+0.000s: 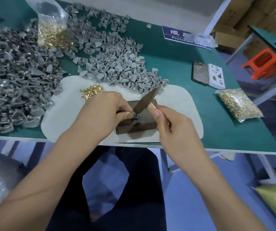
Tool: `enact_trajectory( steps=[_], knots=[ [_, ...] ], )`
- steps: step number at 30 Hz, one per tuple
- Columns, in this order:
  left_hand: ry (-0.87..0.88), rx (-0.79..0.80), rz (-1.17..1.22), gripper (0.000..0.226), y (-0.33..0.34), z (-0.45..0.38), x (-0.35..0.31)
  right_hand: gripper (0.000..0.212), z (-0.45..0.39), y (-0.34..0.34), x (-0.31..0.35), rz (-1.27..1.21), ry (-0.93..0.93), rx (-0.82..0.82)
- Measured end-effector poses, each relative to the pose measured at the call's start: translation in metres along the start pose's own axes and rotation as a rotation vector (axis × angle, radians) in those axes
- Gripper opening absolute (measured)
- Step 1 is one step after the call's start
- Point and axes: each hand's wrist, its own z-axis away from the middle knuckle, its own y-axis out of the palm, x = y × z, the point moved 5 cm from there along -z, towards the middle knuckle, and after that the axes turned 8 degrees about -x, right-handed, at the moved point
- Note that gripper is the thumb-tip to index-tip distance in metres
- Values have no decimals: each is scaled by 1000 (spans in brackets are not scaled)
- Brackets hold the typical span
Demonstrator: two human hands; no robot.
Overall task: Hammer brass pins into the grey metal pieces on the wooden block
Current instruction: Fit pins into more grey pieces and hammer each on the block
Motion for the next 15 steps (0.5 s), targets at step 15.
enact_trajectory(
  steps=[15],
  knots=[
    [16, 3, 24, 8, 0, 0, -1, 38, -2, -6, 2, 85, -18, 34]
  ],
)
